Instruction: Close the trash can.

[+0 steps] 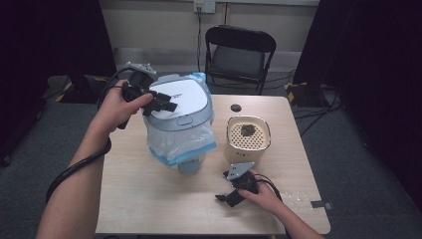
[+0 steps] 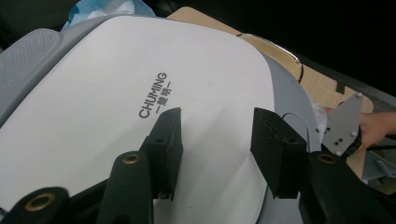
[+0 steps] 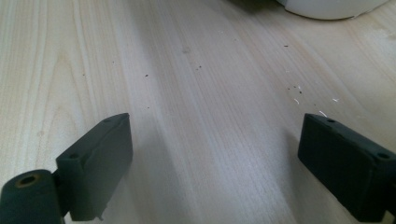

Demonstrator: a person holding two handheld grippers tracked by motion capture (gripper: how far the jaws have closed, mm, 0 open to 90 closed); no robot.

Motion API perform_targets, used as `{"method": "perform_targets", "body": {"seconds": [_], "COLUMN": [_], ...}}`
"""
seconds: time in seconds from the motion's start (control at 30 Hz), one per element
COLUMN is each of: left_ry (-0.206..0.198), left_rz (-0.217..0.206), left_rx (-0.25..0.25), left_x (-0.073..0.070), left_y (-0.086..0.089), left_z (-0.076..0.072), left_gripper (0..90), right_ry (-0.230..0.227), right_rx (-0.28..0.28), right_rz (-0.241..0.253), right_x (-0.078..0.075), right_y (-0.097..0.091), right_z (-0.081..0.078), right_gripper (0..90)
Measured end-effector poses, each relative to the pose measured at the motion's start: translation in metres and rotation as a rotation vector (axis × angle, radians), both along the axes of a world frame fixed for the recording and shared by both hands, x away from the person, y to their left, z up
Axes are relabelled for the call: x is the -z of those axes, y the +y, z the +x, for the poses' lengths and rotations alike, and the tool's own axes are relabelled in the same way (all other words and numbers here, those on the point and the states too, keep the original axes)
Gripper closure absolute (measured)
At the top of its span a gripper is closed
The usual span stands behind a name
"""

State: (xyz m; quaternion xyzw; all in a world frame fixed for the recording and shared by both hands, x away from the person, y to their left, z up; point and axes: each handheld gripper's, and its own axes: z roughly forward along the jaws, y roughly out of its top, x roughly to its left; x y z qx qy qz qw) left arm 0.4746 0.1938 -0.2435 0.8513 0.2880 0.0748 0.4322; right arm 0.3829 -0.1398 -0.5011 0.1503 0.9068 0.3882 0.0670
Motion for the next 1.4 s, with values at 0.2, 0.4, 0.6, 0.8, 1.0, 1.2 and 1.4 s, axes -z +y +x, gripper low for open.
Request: {"method": "perform_targets", "body": {"seconds": [0.2,0.4,0.6,0.8,1.0,1.2,1.4], "left_ry": [-0.032,-0.077,-0.085,-0.103,-0.084,-0.064,-0.03], "left_rz": [0.03,0.057,0.078,0.12,0.021,0.005,0.016], "left_rx": [-0.025,-0.055,-0.08,-0.103,-0.071,-0.067,-0.08], "left_x": [0.0,0.002,0.004,0.002,0.008,0.008,0.009], "left_y": [-0.004,-0.006,-0.009,-0.009,0.011,0.028,0.042], "left_z": [0.0,-0.005,-0.009,-0.008,-0.02,-0.032,-0.045], "left_gripper": [57.7,62.4,64.8,32.6,18.3,16.2,16.0], "right_ry": [0.0,0.0,-0.002,-0.002,-0.003,-0.006,-0.004], "right_rx": [0.002,0.002,0.001,0.0,0.003,0.002,0.002], "right_rz": [-0.002,-0.003,-0.003,-0.003,-0.002,-0.004,-0.004], "right_x": [0.0,0.0,0.0,0.0,0.0,0.0,0.0], "right_y": [0.0,0.0,0.001,0.001,0.001,0.001,0.002], "right_z": [0.0,0.0,0.0,0.0,0.0,0.0,0.0], "right_gripper": [8.4,8.4,7.8,7.5,7.5,7.1,6.7]}}
